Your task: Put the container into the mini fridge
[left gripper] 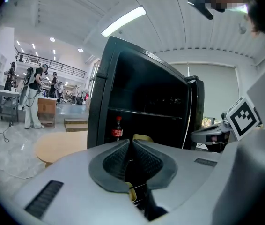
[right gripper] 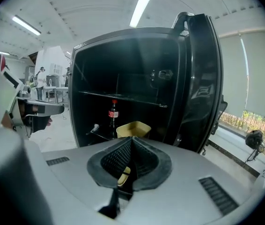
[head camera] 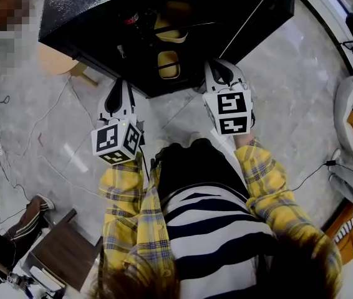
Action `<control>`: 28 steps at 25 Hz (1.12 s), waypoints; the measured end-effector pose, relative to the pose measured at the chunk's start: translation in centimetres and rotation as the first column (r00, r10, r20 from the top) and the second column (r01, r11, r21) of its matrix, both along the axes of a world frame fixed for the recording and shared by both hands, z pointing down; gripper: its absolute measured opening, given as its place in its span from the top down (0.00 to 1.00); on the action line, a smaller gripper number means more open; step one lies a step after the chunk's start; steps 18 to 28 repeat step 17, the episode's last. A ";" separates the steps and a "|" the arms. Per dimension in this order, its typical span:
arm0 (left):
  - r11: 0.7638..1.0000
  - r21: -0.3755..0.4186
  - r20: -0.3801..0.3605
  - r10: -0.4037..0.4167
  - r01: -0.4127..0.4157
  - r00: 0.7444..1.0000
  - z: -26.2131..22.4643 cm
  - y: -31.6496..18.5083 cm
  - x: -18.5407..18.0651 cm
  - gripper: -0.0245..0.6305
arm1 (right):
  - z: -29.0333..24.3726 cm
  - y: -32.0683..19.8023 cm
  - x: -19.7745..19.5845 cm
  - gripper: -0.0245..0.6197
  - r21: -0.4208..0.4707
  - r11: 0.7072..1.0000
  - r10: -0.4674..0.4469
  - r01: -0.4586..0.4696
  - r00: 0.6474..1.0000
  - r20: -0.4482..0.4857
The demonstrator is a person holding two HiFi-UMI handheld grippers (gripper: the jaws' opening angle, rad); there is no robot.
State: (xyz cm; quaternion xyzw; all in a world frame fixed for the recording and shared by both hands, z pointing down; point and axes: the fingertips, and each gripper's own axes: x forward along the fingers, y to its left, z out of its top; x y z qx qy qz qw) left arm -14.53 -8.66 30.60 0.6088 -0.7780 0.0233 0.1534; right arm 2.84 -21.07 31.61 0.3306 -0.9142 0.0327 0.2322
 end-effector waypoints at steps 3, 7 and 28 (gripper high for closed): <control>1.000 -0.008 -0.004 -0.006 0.006 1.000 0.0 0.1 0.1 0.93 | -0.1 0.0 0.4 0.92 -0.017 1.000 -0.001 0.001 1.000 0.011; 1.000 -0.017 -0.001 -0.013 0.013 1.000 0.4 1.2 0.5 0.93 | 0.1 0.6 1.2 0.92 -0.018 1.000 -0.006 0.006 1.000 0.018; 1.000 0.002 -0.004 -0.031 0.031 1.000 -0.6 1.7 0.5 0.93 | -0.4 1.3 1.3 0.92 -0.005 0.999 -0.036 0.036 0.999 0.022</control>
